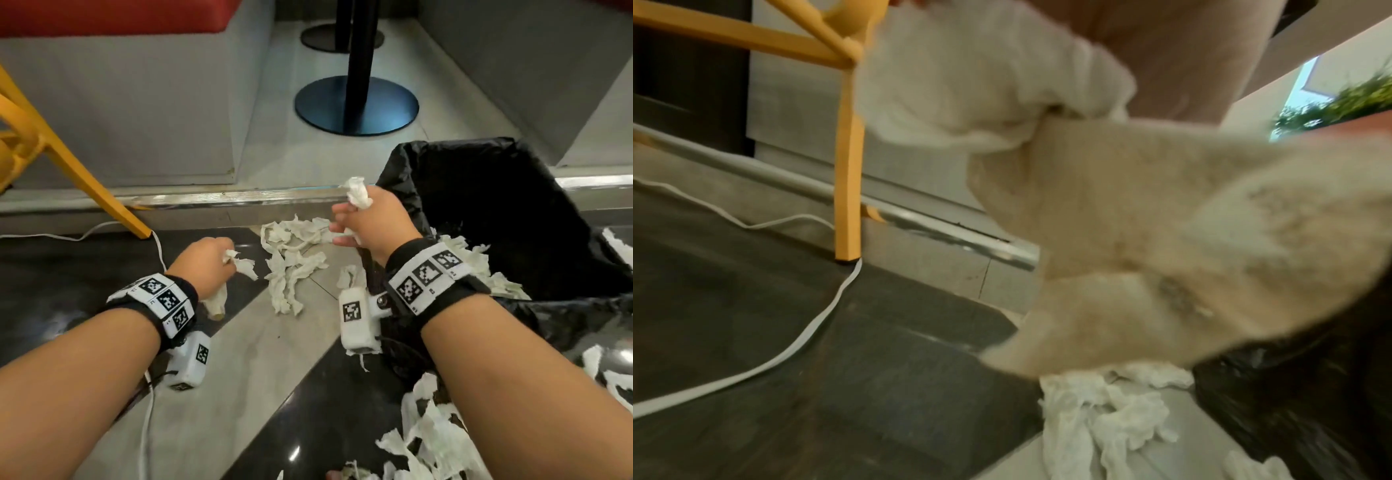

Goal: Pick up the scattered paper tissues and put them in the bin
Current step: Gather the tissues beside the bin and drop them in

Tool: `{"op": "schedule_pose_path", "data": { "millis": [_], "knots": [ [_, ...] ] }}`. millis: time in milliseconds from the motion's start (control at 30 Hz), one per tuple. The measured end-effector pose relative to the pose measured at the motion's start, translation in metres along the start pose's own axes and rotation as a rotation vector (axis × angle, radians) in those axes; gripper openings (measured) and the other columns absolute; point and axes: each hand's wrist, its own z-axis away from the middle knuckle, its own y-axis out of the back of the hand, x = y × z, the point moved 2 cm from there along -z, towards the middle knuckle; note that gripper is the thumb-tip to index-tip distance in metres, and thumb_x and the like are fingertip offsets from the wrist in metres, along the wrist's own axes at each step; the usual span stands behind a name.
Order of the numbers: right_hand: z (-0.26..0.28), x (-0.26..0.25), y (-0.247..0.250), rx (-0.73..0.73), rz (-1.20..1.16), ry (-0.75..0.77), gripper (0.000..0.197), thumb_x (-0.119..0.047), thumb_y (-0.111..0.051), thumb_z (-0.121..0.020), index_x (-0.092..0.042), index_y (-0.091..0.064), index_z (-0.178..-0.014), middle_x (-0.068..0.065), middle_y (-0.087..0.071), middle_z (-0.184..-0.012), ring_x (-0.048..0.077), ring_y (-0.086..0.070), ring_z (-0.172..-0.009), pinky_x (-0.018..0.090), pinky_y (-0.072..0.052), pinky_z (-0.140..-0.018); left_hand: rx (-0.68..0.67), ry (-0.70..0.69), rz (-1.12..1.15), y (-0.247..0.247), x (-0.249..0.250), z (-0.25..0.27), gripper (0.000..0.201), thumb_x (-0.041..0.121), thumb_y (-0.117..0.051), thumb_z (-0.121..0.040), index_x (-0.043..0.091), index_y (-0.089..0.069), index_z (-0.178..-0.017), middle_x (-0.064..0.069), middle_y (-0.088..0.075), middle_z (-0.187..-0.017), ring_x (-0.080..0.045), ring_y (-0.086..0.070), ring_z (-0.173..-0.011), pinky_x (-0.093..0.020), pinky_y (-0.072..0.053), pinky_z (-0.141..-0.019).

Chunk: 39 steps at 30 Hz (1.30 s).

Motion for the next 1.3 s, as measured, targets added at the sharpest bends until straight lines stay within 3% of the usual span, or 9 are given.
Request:
{"op": "schedule_pose_path", "data": {
  "millis": [133, 300, 467, 567, 633, 800, 967, 1100, 1300],
  "knots": [
    [0.021, -0.06, 0.047, 0.069, 0.045, 0.231, 0.006, -0.02, -0.065, -0.086, -0.019, -0.06, -0.083, 0.001, -0.055, -0.062, 0.007, -0.041, -0.04, 0.018, -0.031, -0.035, 0.064, -0.006, 0.019, 0.019, 0.027, -0.005, 0.006, 0.013, -0.055, -0.082, 0.007, -0.056, -0.081, -0.01, -0.057, -0.075, -0.028, -0.051, -0.072, -0.031, -0.036, -0.065],
    [0.055, -0.118, 0.121, 0.509, 0.21, 0.518, 0.053, -0.069, -0.054, -0.074, -0.022, -0.042, -0.053, -0.001, -0.039, -0.053, 0.02, -0.037, -0.052, 0.031, -0.03, -0.051, 0.09, -0.039, 0.014, 0.031, 0.062, -0.006, 0.013, 0.019, -0.055, -0.086, 0.007, -0.057, -0.09, -0.008, -0.057, -0.078, -0.029, -0.052, -0.075, -0.03, -0.036, -0.065],
    [0.031, -0.091, 0.173, 0.536, 0.382, 0.259, 0.061, -0.062, -0.043, -0.08, -0.011, -0.056, -0.111, 0.009, -0.062, -0.101, 0.022, -0.057, -0.086, 0.04, -0.048, -0.087, 0.124, -0.052, 0.152, 0.046, 0.096, -0.005, 0.017, 0.023, -0.058, -0.086, 0.006, -0.056, -0.086, -0.013, -0.061, -0.078, -0.028, -0.053, -0.07, -0.031, -0.038, -0.061],
    [0.025, -0.045, 0.182, 0.391, 0.806, -0.077, 0.072, -0.056, -0.059, -0.075, -0.021, -0.04, -0.135, 0.017, -0.043, -0.139, 0.037, -0.047, -0.122, 0.048, -0.04, -0.103, 0.082, -0.04, 0.333, 0.057, 0.127, -0.005, 0.021, 0.031, -0.059, -0.087, 0.011, -0.054, -0.084, -0.008, -0.059, -0.076, -0.025, -0.052, -0.068, -0.03, -0.037, -0.056],
    [0.03, -0.037, 0.186, 0.341, 0.887, -0.145, 0.081, -0.052, -0.064, -0.077, -0.023, -0.029, -0.144, 0.016, -0.032, -0.147, 0.038, -0.041, -0.129, 0.049, -0.036, -0.107, 0.039, -0.033, 0.413, 0.066, 0.16, -0.008, 0.026, 0.035, -0.056, -0.089, 0.014, -0.051, -0.103, -0.002, -0.054, -0.089, -0.021, -0.049, -0.084, -0.03, -0.036, -0.066],
    [0.051, -0.077, 0.207, 0.537, 0.619, 0.139, 0.063, -0.039, -0.064, -0.082, -0.024, -0.039, -0.138, 0.01, -0.037, -0.145, 0.03, -0.045, -0.126, 0.036, -0.037, -0.101, -0.078, -0.052, 0.938, 0.081, 0.264, -0.036, 0.054, 0.028, -0.06, -0.067, 0.015, -0.039, -0.116, -0.01, -0.045, -0.112, -0.031, -0.048, -0.109, -0.04, -0.044, -0.089],
    [0.07, -0.112, 0.21, 0.713, 0.468, 0.369, 0.05, -0.039, -0.063, -0.078, -0.03, -0.051, -0.126, 0.002, -0.046, -0.136, 0.016, -0.048, -0.114, 0.027, -0.038, -0.094, -0.231, -0.299, 0.595, 0.051, 0.343, -0.042, 0.07, 0.033, -0.063, -0.081, 0.023, -0.029, -0.141, -0.014, -0.025, -0.148, -0.029, -0.032, -0.133, -0.037, -0.03, -0.109],
    [0.075, -0.119, 0.184, 0.659, 0.503, 0.435, 0.042, -0.04, -0.062, -0.08, -0.034, -0.055, -0.121, -0.003, -0.05, -0.131, 0.016, -0.052, -0.112, 0.03, -0.045, -0.091, -0.295, -0.473, 0.311, 0.031, 0.313, -0.042, 0.061, 0.044, -0.05, -0.09, 0.027, -0.027, -0.143, -0.007, -0.035, -0.149, -0.024, -0.039, -0.133, -0.029, -0.031, -0.103],
    [0.053, -0.098, 0.089, 0.437, 0.62, 0.516, 0.026, -0.02, -0.055, -0.084, -0.026, -0.064, -0.108, -0.003, -0.059, -0.102, 0.012, -0.054, -0.086, 0.024, -0.042, -0.08, -0.056, -0.295, 0.172, 0.016, 0.165, -0.065, 0.031, 0.027, -0.055, -0.089, 0.016, -0.052, -0.118, -0.009, -0.056, -0.12, -0.026, -0.056, -0.101, -0.03, -0.04, -0.085]
  ]
}}
